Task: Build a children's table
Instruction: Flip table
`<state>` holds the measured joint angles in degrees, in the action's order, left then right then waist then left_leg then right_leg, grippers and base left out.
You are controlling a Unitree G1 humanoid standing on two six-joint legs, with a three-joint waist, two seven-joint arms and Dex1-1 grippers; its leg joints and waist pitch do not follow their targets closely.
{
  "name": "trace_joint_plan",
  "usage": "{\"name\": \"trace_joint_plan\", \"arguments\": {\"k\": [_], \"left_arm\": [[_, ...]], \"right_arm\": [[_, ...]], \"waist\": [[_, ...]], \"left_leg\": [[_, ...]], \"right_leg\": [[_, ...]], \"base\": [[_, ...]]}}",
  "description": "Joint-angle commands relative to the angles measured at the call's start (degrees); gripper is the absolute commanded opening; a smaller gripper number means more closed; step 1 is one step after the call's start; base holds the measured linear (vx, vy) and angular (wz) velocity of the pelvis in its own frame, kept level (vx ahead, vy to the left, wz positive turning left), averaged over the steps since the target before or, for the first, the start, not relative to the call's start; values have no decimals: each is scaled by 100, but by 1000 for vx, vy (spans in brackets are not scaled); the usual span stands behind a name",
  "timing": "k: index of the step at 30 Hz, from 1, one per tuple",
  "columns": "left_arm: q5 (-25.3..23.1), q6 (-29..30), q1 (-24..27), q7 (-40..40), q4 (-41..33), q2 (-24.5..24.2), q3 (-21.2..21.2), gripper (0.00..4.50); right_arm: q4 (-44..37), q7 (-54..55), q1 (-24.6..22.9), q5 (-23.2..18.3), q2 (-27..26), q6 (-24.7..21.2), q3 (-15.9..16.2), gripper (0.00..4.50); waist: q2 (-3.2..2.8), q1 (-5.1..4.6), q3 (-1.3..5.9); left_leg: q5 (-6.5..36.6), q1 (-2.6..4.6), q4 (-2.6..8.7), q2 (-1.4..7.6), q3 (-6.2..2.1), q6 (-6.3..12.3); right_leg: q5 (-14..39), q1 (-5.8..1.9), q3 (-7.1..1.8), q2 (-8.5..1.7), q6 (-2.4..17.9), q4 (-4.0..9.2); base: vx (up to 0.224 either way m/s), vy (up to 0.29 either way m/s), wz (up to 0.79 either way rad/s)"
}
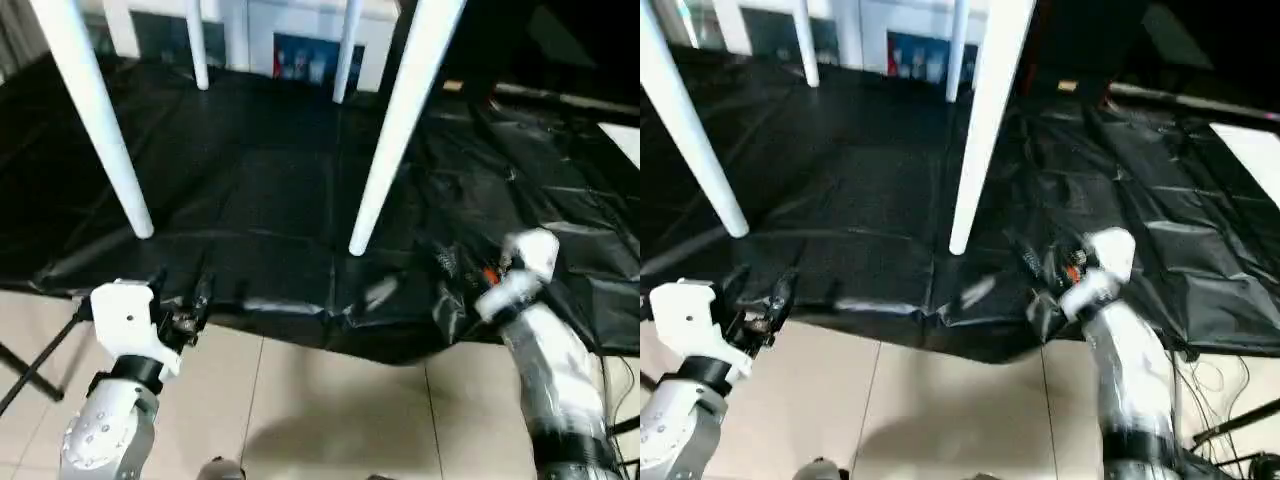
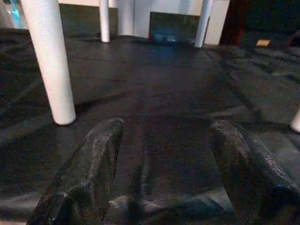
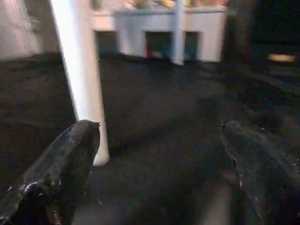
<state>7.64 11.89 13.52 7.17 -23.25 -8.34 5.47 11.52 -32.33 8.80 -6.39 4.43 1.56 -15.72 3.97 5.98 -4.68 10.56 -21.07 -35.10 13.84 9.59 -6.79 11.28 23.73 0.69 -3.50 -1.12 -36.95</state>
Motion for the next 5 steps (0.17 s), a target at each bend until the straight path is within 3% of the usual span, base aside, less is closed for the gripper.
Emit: {"name": "trace_joint_plan", "arguments": {"k": [1, 2, 3, 5], "left_arm": [[-203, -176, -10, -25, 153, -9, -161, 334], [-203, -176, -10, -25, 153, -9, -161, 334], [-263, -220, -35, -43, 197, -12, -191, 334], [-236, -266, -107, -127, 231, 77, -166, 334]], "right_arm": [[-436, 651, -147, 790, -165, 157, 350, 450], [-436, 651, -147, 790, -165, 157, 350, 450], [-561, 945, -243, 1043, -282, 380, 532, 450], [-765, 1174, -322, 789, -406, 29, 627, 450]], "waist": [[-141, -23, 330], [-112, -45, 325], [-112, -99, 333], [-116, -152, 341]], "left_leg": [[2290, 40, 532, -122, 2, -164], [2289, 20, 530, -134, 7, -171], [2445, 30, 524, -143, -16, -178], [2560, 34, 511, -157, -24, -158]], "right_leg": [[2840, -119, -93, -218, 265, 671], [2930, -110, -87, -213, 210, 703], [3227, -83, -76, -226, 115, 716], [3345, -64, -67, -207, 58, 727]], "base": [[0, 0, 0], [0, 0, 0], [0, 0, 0], [0, 0, 0]]}}
